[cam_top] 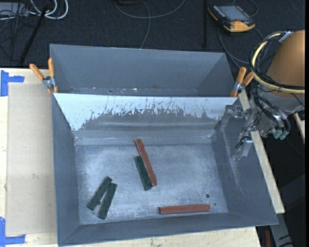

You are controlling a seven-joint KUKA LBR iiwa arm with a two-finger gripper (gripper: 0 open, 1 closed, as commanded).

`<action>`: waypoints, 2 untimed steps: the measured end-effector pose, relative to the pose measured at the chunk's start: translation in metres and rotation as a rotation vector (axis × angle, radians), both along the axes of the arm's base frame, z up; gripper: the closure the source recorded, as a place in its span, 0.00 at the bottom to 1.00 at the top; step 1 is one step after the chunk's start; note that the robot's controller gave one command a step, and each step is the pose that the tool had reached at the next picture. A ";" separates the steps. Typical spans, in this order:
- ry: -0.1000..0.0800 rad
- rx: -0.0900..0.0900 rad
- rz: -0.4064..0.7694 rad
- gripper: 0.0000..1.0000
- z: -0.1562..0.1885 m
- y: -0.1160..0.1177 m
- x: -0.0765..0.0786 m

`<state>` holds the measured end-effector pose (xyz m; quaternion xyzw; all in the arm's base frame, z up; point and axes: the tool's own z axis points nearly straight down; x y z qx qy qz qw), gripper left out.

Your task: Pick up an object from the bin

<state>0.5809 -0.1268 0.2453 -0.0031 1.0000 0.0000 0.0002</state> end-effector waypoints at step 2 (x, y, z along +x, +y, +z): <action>-0.001 0.001 0.483 0.00 -0.161 0.046 -0.097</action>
Offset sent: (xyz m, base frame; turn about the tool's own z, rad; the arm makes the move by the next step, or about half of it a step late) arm -0.1040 0.0377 -0.0527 -0.1482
